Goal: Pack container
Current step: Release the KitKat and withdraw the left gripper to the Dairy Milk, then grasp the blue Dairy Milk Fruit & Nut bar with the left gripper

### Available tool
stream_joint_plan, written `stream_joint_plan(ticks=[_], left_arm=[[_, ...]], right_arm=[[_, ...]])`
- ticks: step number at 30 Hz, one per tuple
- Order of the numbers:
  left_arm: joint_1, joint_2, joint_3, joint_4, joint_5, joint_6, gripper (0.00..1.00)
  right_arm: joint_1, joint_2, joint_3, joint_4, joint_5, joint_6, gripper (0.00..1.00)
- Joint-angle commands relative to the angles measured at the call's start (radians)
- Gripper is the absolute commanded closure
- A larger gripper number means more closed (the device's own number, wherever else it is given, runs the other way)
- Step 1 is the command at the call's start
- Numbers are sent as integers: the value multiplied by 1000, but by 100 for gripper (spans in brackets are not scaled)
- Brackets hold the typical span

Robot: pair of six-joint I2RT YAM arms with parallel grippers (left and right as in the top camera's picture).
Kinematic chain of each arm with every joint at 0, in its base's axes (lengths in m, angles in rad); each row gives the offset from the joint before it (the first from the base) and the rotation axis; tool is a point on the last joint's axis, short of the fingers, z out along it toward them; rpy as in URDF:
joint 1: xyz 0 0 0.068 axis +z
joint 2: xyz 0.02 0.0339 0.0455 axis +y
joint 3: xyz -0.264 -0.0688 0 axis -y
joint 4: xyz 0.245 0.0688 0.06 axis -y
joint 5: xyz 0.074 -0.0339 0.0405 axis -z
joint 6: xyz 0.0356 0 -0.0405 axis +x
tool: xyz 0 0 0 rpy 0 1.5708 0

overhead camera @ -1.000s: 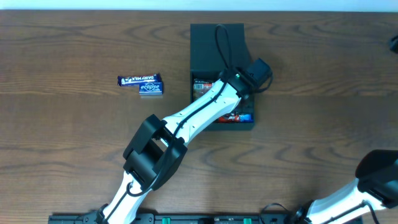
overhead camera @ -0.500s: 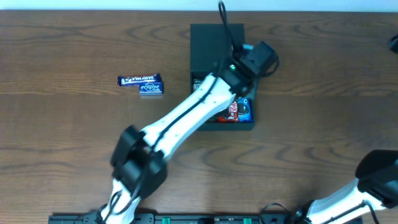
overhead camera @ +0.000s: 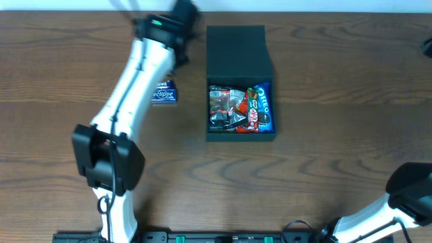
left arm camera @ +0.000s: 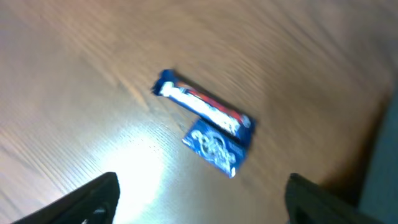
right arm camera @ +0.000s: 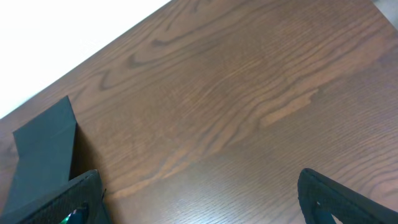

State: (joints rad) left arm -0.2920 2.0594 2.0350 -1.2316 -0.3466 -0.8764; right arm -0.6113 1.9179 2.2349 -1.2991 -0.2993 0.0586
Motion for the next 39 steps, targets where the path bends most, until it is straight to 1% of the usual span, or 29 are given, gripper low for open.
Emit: stream_joint_plan(ticks=[1,5,8,13,17,25,39], left_arm=[[77,46,-7,3,129,-257,12],[156,133,-7,42,301,-348,11],[180,200,-7,87,348,-397,11],[179,262,-7,164,348,-464,12],[179,291,-7,175,348,-511,12],[181,308,-7,190,286,-516,12],[182,352,-7,197,285,-516,13]], right_arm=[[-4,7,-7,-3,-8,-11,1],[-4,7,-7,-5,-8,-11,1],[-3,6,-7,-10,-8,-11,1],[-3,7,-7,-21,-8,-11,1],[-3,7,-7,-26,-8,-11,1],[-3,7,-7,-27,-8,-11,1],[-3,7,-7,-26,-8,-11,1]])
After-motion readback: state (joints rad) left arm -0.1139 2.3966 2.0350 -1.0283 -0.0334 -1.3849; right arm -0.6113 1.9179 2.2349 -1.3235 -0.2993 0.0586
